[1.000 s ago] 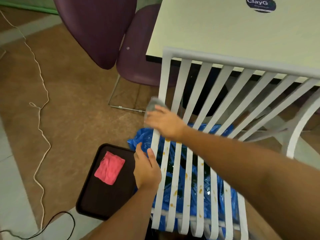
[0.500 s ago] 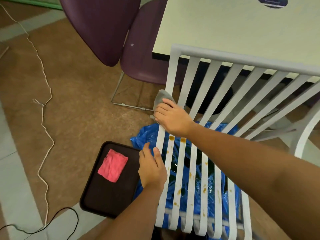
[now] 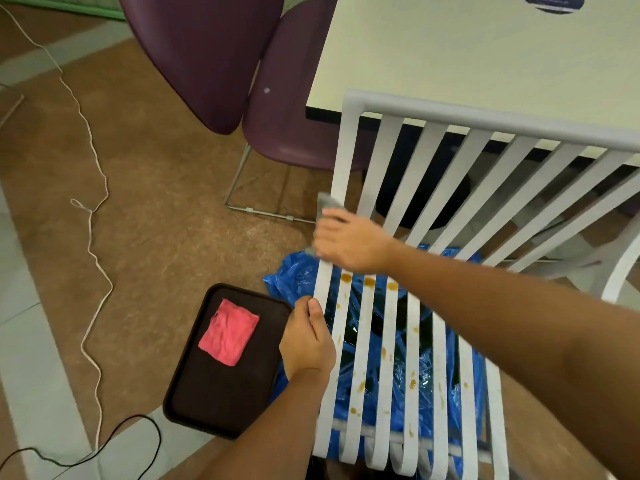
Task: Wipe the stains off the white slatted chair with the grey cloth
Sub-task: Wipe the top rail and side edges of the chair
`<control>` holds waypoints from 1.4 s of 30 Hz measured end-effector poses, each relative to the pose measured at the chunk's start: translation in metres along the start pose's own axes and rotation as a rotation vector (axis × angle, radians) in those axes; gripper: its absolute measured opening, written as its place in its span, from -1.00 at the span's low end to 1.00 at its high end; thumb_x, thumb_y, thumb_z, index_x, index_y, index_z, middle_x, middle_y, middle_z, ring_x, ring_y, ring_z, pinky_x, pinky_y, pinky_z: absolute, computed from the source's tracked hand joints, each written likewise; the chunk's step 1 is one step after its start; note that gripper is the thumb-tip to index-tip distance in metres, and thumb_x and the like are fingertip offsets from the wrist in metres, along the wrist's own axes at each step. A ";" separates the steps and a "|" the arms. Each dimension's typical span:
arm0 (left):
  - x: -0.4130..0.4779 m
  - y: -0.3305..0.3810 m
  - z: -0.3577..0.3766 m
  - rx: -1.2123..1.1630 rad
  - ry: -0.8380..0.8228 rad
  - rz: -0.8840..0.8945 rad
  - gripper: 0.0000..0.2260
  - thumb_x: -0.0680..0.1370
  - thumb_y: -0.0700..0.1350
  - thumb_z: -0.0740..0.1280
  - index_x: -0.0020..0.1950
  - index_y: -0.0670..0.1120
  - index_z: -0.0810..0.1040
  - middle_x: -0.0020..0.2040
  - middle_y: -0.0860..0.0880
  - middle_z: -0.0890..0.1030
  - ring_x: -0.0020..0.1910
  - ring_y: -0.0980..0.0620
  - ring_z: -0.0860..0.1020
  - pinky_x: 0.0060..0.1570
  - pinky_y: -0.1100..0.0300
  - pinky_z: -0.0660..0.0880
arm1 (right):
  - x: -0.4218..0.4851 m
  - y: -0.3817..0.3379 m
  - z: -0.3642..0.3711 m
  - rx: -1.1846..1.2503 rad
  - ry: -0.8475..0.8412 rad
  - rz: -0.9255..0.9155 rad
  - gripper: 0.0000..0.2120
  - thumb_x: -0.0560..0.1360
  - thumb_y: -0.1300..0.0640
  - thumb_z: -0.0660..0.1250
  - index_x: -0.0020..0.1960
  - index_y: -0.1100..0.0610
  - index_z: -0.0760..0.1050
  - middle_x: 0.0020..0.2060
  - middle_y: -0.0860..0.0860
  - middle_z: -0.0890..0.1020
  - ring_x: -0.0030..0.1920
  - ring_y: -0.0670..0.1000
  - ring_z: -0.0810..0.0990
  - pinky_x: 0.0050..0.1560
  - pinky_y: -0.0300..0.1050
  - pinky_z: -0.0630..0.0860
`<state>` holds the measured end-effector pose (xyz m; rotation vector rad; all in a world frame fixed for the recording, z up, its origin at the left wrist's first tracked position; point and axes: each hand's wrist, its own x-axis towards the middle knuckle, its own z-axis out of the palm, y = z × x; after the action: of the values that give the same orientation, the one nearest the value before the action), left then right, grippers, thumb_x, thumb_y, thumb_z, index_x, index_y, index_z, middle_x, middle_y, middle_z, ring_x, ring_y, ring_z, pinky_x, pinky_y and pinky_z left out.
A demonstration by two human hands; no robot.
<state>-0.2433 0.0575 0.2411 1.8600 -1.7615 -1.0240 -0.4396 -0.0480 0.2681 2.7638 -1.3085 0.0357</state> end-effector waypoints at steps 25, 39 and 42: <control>0.006 -0.007 0.011 0.154 -0.032 0.010 -0.62 0.60 0.35 0.00 -0.04 0.10 0.40 -0.25 0.06 0.57 -0.27 0.00 0.60 -0.19 -0.08 0.61 | -0.035 0.104 -0.124 -0.280 0.307 0.924 -0.52 0.70 -0.08 -0.08 0.11 0.17 0.53 -0.08 0.13 0.62 -0.11 0.21 0.55 -0.08 0.07 0.40; 0.001 0.000 0.007 0.231 -0.070 0.055 -0.59 0.60 0.32 -0.05 -0.03 0.03 0.36 -0.25 0.01 0.56 -0.26 -0.05 0.58 -0.20 -0.05 0.58 | -0.216 0.131 -0.144 -0.227 0.189 1.292 -0.49 0.64 -0.16 -0.14 0.04 0.09 0.49 -0.12 0.11 0.57 -0.07 0.19 0.47 0.06 0.09 0.35; 0.001 0.002 0.008 0.253 -0.064 0.060 -0.57 0.59 0.33 -0.07 -0.01 0.01 0.36 -0.21 -0.03 0.58 -0.23 -0.09 0.60 -0.19 -0.06 0.59 | -0.211 0.130 -0.149 -0.219 0.140 1.345 -0.45 0.62 -0.22 -0.16 0.08 0.08 0.50 -0.11 0.12 0.56 -0.06 0.20 0.47 0.09 0.12 0.35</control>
<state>-0.2508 0.0579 0.2369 1.9245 -2.0532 -0.8812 -0.6719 0.0452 0.4129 1.2364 -2.5661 0.1446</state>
